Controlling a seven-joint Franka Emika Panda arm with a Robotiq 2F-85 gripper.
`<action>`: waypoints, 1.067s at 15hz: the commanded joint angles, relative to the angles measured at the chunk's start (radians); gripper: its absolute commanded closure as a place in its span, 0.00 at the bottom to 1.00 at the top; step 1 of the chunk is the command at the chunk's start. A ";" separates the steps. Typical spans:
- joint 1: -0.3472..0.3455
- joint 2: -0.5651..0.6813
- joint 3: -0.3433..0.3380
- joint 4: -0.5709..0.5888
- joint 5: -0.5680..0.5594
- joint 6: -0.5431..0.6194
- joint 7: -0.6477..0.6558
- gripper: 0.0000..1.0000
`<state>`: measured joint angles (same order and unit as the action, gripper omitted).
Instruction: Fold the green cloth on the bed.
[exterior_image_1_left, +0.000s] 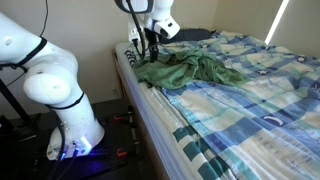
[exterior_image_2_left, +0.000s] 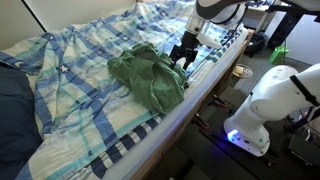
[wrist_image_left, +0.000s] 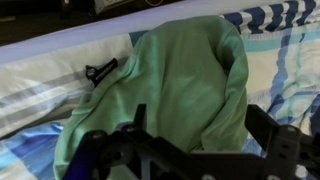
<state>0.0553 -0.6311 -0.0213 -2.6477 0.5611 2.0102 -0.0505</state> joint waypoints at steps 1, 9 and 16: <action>0.009 -0.015 -0.003 -0.009 -0.003 -0.002 -0.005 0.00; -0.007 0.008 0.010 -0.055 0.040 0.088 0.092 0.00; -0.013 0.031 0.028 -0.142 0.113 0.128 0.227 0.00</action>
<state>0.0531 -0.6008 -0.0173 -2.7532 0.6355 2.1111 0.1263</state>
